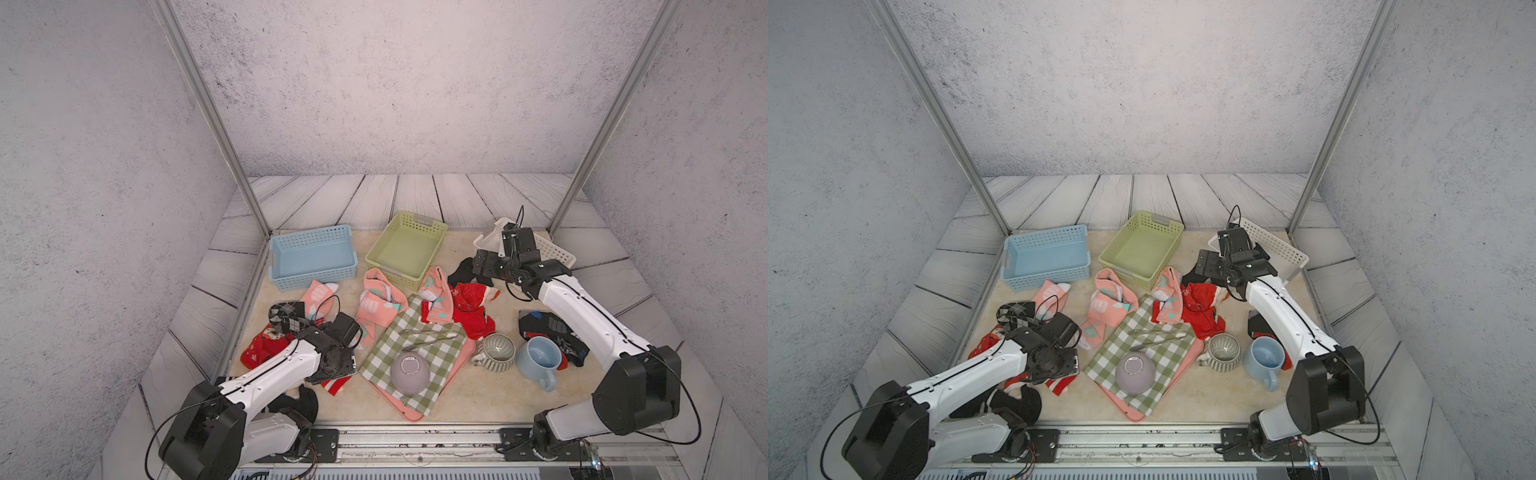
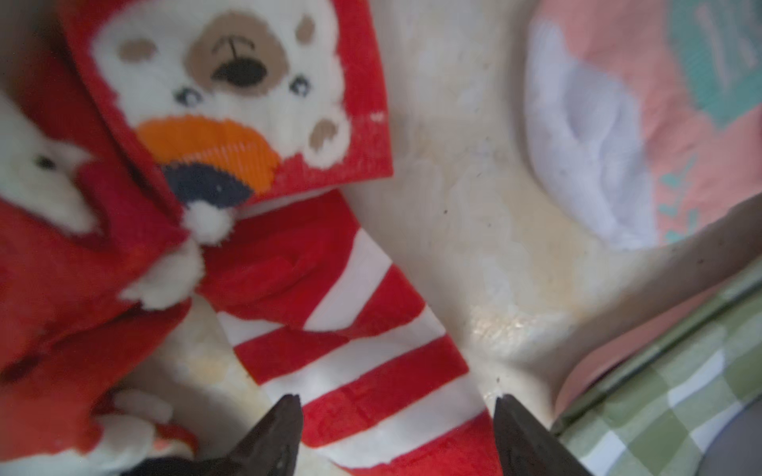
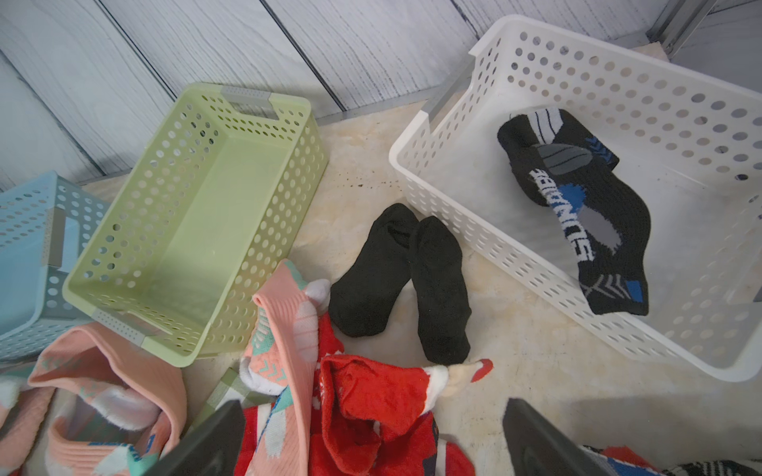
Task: Sort the socks into the basket by color
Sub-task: Pick up the sock from the center of the board.
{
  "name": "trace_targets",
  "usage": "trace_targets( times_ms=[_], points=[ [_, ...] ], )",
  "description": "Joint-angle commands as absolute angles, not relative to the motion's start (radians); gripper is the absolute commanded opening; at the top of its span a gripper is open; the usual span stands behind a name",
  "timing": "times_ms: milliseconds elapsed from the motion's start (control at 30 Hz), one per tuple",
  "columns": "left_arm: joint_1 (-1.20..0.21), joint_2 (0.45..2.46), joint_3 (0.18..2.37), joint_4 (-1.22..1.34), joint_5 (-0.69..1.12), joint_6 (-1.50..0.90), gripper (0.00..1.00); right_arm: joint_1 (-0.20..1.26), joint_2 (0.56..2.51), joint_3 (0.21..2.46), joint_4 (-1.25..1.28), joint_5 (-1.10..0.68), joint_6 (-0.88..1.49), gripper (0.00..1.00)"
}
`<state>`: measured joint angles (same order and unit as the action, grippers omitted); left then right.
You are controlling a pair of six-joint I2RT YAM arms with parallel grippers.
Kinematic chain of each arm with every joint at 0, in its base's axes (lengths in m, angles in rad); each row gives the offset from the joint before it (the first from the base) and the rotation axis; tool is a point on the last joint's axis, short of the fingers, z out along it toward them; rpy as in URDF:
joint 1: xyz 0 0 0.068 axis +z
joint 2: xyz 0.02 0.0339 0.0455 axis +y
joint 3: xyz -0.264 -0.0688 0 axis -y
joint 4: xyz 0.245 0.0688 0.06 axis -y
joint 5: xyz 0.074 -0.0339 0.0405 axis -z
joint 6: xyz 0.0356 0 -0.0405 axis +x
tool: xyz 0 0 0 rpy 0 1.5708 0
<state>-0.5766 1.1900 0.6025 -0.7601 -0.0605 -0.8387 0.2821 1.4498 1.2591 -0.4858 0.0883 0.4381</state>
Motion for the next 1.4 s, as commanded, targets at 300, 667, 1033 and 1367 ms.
trace_targets(
  times_ms=[300, 667, 1033, 1367],
  points=[
    [-0.584, 1.349, 0.594, -0.672, -0.045, -0.87, 0.74, 0.298, 1.379, 1.236, -0.478, 0.062, 0.446, 0.99],
    [-0.584, 1.322, 0.597, -0.674, -0.049, -0.853, 0.24, 0.298, 1.382, 1.243, -0.471, 0.057, 0.457, 0.99],
    [-0.662, 1.157, 0.702, -0.804, -0.113, -0.888, 0.0, 0.302, 1.381, 1.246, -0.471, 0.037, 0.461, 0.99],
    [-0.773, 1.094, 0.966, -0.96, -0.234, -0.843, 0.0, 0.318, 1.374, 1.239, -0.48, 0.026, 0.459, 0.99]
  ],
)
